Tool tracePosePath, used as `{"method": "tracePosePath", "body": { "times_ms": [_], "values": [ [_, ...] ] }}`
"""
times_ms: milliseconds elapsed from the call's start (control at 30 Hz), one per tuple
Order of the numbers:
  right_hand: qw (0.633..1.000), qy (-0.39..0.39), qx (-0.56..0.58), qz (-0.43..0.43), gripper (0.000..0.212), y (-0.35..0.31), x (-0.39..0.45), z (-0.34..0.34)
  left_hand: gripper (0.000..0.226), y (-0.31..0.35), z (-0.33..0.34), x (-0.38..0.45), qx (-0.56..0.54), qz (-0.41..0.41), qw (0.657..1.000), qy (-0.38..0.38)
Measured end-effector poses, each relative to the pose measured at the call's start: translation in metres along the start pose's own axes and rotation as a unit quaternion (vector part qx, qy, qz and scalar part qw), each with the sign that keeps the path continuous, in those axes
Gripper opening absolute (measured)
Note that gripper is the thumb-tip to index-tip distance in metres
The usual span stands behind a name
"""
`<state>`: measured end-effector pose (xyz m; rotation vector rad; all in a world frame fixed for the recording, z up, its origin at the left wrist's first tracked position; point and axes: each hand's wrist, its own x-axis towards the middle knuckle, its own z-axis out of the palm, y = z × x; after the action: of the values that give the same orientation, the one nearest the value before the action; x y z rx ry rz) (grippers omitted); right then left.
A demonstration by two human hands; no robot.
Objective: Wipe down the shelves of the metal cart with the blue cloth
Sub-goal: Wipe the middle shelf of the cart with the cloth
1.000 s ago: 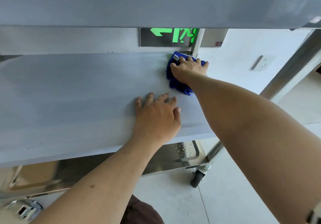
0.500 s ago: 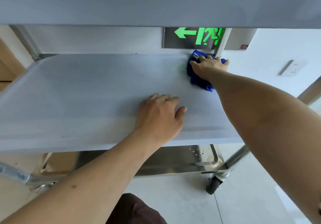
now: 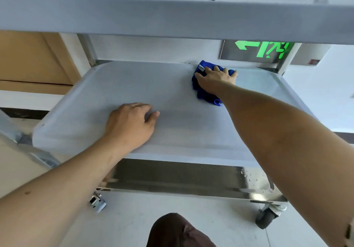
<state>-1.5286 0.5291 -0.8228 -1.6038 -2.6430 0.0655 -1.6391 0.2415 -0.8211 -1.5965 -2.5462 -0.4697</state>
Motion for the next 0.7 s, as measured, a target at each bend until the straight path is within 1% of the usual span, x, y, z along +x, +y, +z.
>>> {"method": "tracePosePath", "body": {
  "times_ms": [200, 267, 400, 533, 700],
  "values": [
    [0.999, 0.004, -0.001, -0.048, 0.066, -0.080, 0.005, 0.008, 0.043, -0.078, -0.014, -0.023, 0.034, -0.067, 0.996, 0.043],
    [0.998, 0.006, -0.004, -0.063, 0.068, -0.104, 0.007, 0.010, 0.046, -0.092, -0.016, -0.025, 0.035, -0.067, 0.996, 0.045],
    [0.996, 0.008, -0.005, -0.091, 0.068, -0.151, 0.009, 0.015, 0.048, -0.107, -0.015, -0.032, 0.008, -0.063, 0.996, 0.063],
    [0.992, 0.007, -0.008, -0.128, 0.069, -0.197, 0.010, 0.018, 0.041, -0.107, -0.013, -0.036, 0.000, -0.066, 0.993, 0.095],
    [0.987, 0.008, -0.007, -0.159, 0.070, -0.242, 0.012, 0.020, 0.044, -0.106, -0.013, -0.038, 0.005, -0.071, 0.994, 0.085]
  ]
}}
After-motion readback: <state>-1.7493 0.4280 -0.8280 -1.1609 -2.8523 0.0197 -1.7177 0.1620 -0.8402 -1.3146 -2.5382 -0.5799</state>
